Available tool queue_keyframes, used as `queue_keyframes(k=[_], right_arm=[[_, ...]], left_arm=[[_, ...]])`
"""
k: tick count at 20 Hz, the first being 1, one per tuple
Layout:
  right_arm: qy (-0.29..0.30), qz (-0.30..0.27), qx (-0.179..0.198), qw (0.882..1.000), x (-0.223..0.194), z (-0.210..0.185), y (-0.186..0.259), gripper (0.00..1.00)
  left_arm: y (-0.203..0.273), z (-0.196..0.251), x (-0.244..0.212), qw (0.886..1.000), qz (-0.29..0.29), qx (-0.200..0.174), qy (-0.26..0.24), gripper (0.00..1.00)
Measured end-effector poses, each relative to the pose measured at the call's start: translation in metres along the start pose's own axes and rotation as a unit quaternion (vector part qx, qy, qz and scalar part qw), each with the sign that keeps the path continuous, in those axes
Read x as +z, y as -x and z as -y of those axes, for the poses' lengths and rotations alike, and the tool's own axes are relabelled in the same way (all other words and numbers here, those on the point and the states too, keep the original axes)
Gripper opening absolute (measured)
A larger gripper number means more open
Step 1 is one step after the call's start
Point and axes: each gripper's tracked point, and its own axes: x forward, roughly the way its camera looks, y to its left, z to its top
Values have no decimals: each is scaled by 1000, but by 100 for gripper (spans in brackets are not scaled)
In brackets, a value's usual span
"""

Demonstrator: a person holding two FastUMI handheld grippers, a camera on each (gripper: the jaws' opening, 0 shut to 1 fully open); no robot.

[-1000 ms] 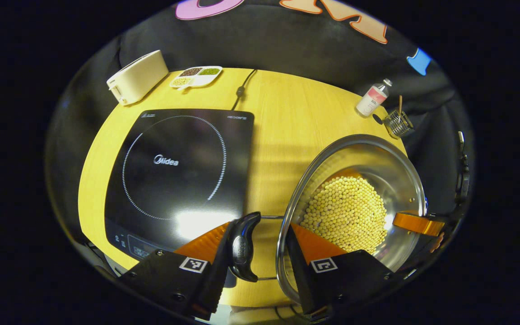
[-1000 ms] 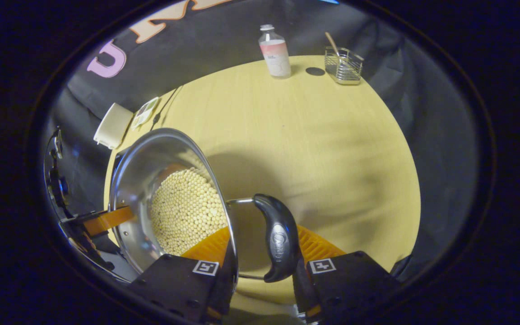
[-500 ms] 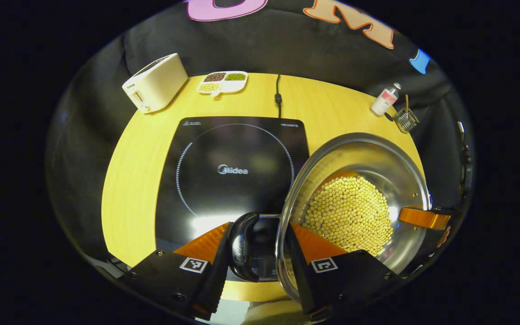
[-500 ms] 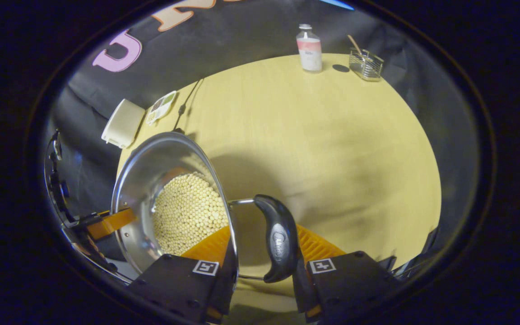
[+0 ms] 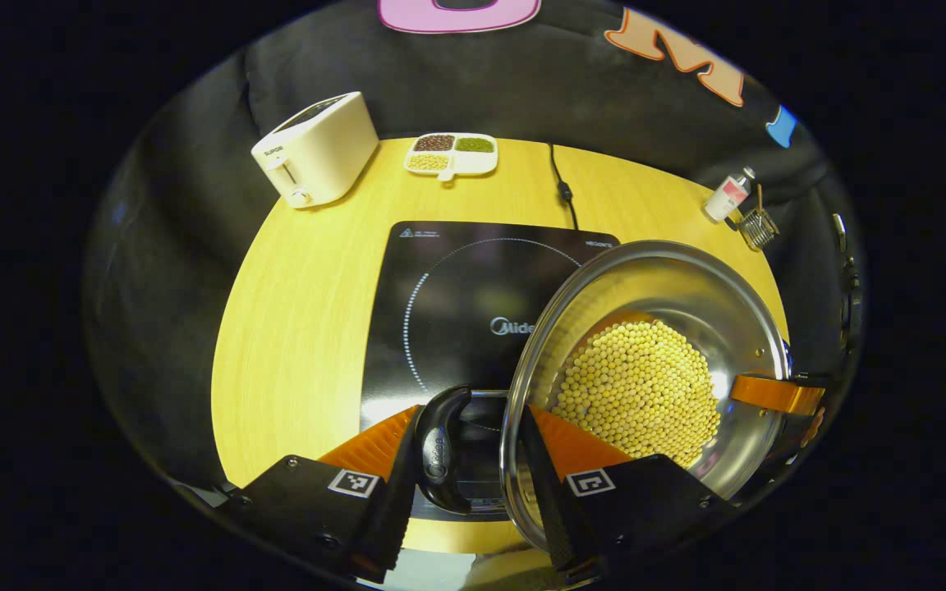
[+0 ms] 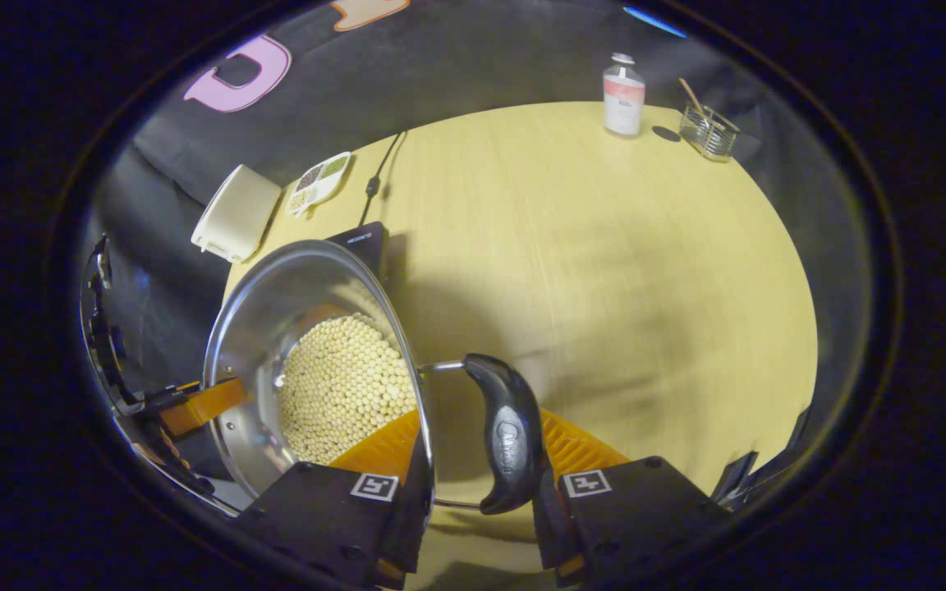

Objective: First push the handle of the pot to place it horizontally, then grasp the pot with both hands and set it on the induction cooktop.

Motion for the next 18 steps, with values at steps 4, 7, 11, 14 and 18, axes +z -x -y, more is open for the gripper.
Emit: queue_keyframes(k=[4,7,11,14,18], right_arm=[[14,5,3,1000,12,-31,-13,51],[14,10,6,1000,22,-49,-25,51],[10,14,6,1000,33,-65,-42,51],[9,23,8,1000,39,-75,-52,51],[1,27,9,1000,44,-81,-58,51]], left_arm=[[-5,-28,7,1000,8,7,13,68],[-12,-45,17,1000,17,14,19,68],[-20,-59,26,999,24,23,15,68],[-27,-65,31,999,29,23,24,68],[-34,-73,42,999,39,25,15,68]])
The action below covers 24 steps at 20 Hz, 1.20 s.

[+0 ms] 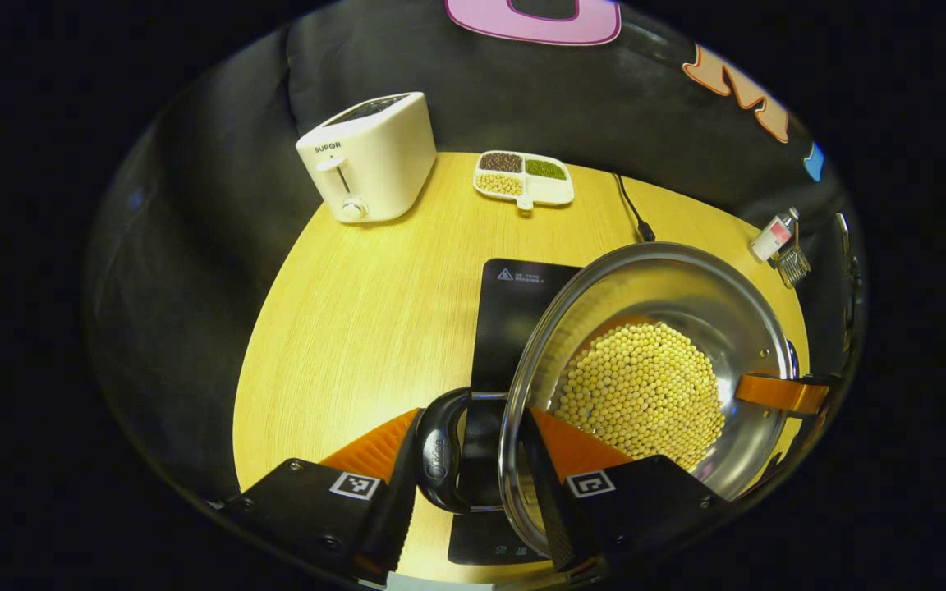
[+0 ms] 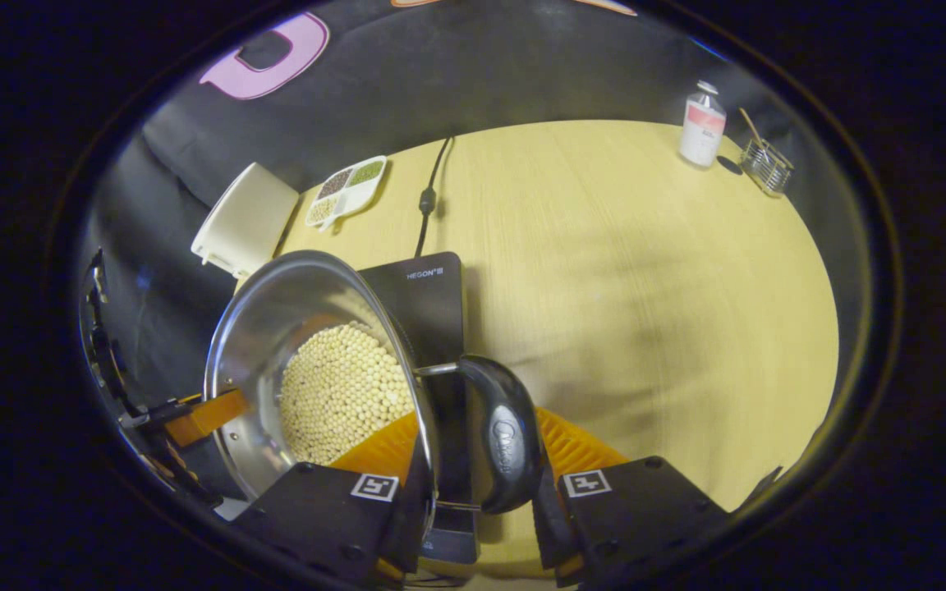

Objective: First push the handle of the pot to place it horizontally, then grasp the pot with both hands and set it on the induction cooktop.

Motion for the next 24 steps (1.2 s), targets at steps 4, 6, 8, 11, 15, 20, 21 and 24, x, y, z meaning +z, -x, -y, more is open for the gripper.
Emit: queue_keyframes(k=[4,6,8,11,15,20,21,24], right_arm=[[-4,5,4,1000,4,-2,-5,51],[0,5,4,1000,3,-1,-7,52],[4,8,3,1000,4,0,-7,59],[10,12,6,1000,4,-1,-6,57],[3,34,22,999,16,-1,0,86],[1,94,20,995,38,11,21,100],[-4,116,26,993,48,10,29,100],[-13,190,38,981,72,10,59,93]], left_arm=[[-3,-1,7,1000,11,0,-8,68],[-3,-1,9,1000,15,1,-8,68],[-3,0,9,1000,17,2,-4,68],[-2,0,9,1000,26,4,6,70],[0,9,16,998,58,-19,29,75],[10,12,27,992,106,-33,61,99],[13,10,34,990,123,-31,65,98],[32,1,57,980,186,-12,64,98]])
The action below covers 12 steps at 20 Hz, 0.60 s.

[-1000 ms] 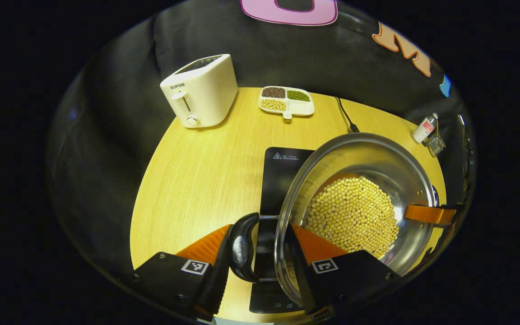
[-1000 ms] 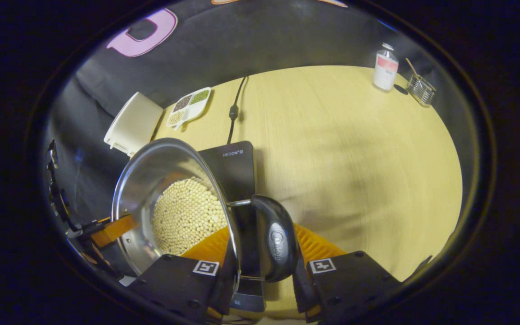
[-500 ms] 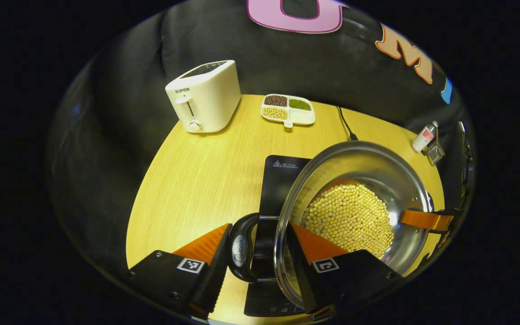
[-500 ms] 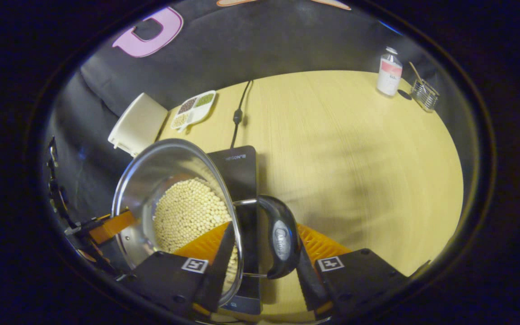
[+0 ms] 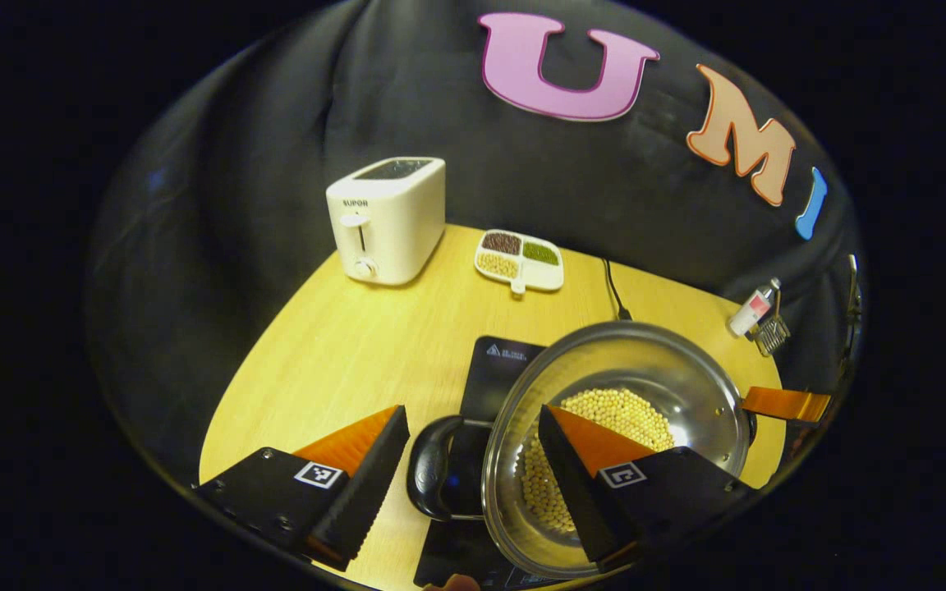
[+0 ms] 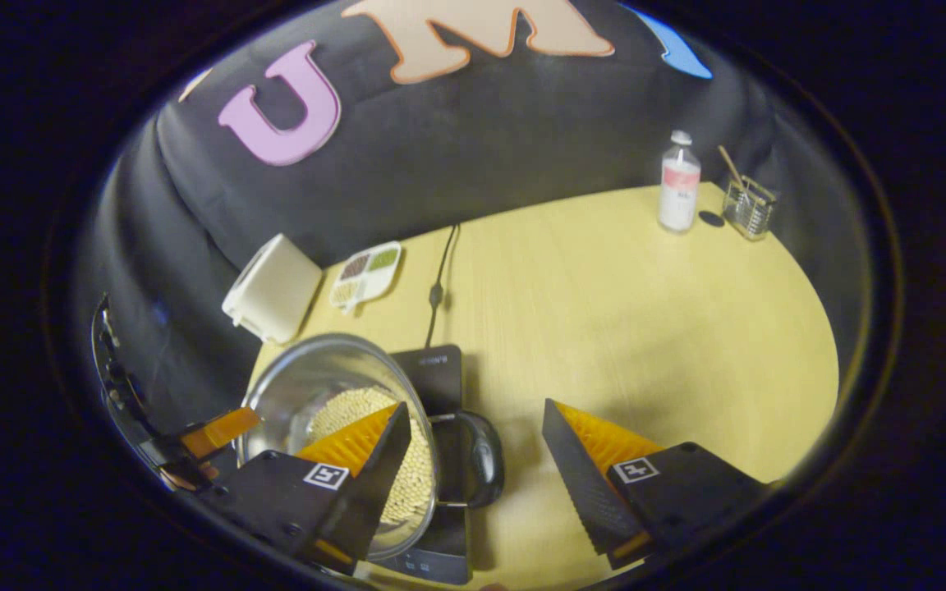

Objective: First push the handle of the pot to place it horizontally, then grasp the pot with both hands and set it on the induction cooktop.

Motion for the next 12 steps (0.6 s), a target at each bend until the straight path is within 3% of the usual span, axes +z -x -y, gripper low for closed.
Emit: queue_keyframes(k=[1,3,4,12], right_arm=[[5,26,-1,1000,12,2,7,100],[14,69,-4,997,29,8,24,100],[14,86,-5,996,35,10,35,92],[64,185,2,981,68,35,130,92]], left_arm=[[4,1,11,1000,26,6,-4,98],[13,0,31,997,71,25,-13,97],[20,2,40,995,91,33,-17,97],[120,53,74,975,212,62,-26,94]])
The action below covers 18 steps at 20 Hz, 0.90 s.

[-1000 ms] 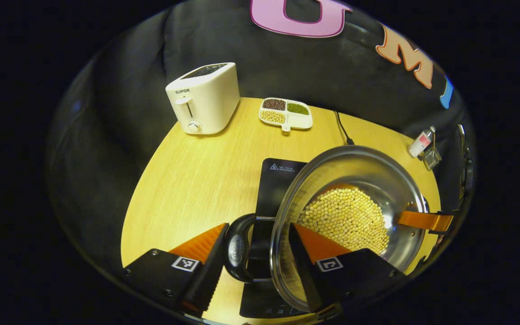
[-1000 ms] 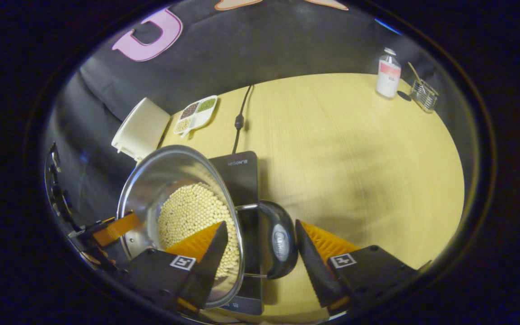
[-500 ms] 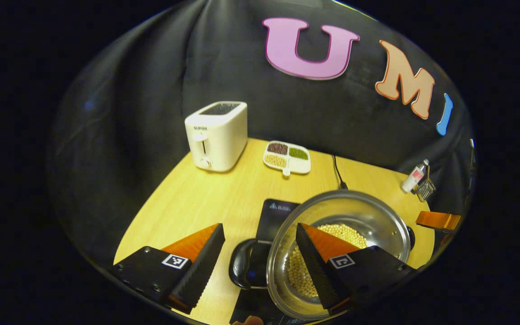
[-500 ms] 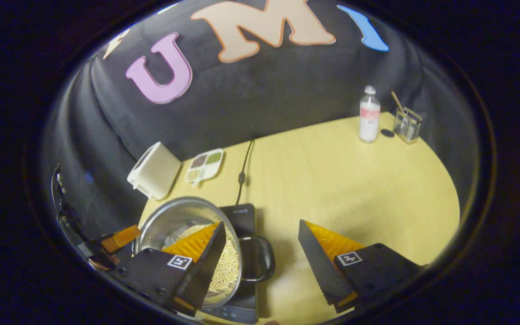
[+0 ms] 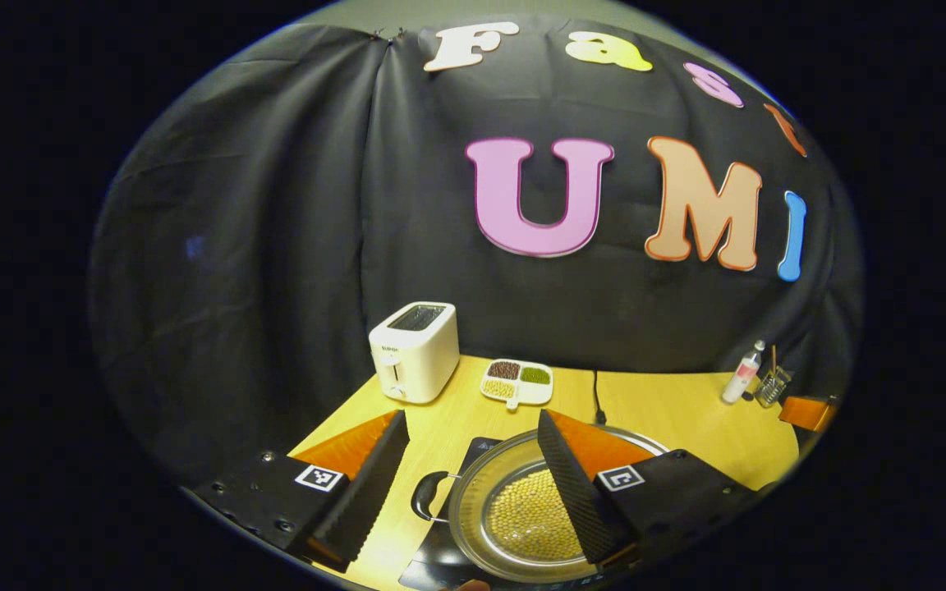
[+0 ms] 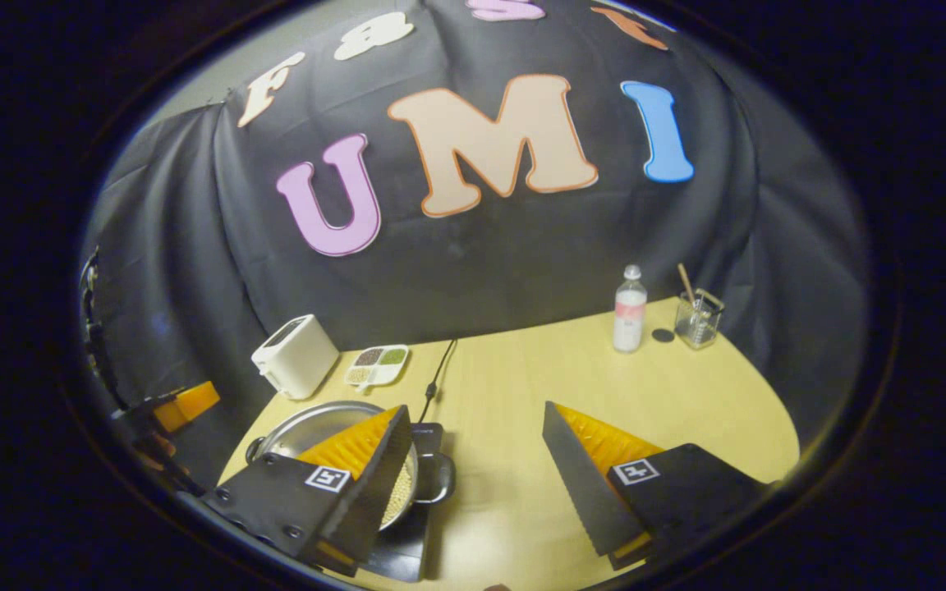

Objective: First push the handle of the pot to place it horizontally, then grasp the pot with both hands and set it on the induction cooktop.

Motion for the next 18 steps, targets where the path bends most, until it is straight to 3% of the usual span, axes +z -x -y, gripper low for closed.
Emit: queue_keyframes(k=[1,3,4,5,6,8,9,10,11,17,18], right_arm=[[4,10,5,1000,6,3,12,99],[10,26,14,1000,18,13,35,99],[13,32,18,999,23,20,44,92],[14,38,21,999,27,28,54,92],[12,45,25,999,32,35,62,99],[13,63,29,998,41,50,80,99],[20,73,27,997,46,60,87,92],[29,80,25,996,48,69,93,92],[37,86,25,995,49,75,100,99],[54,102,32,993,52,101,134,99],[55,107,32,992,53,106,138,92]], left_arm=[[13,5,5,1000,8,5,1,96],[38,15,10,1000,22,13,5,96],[51,20,12,999,30,18,8,96],[64,25,15,999,39,21,10,96],[73,32,19,998,50,21,12,96],[96,48,29,997,72,20,15,96],[104,54,30,996,79,23,14,96],[112,58,28,996,83,28,11,96],[119,65,28,996,86,30,10,96],[152,109,27,994,104,14,-5,96],[156,116,31,994,112,11,-9,96]])
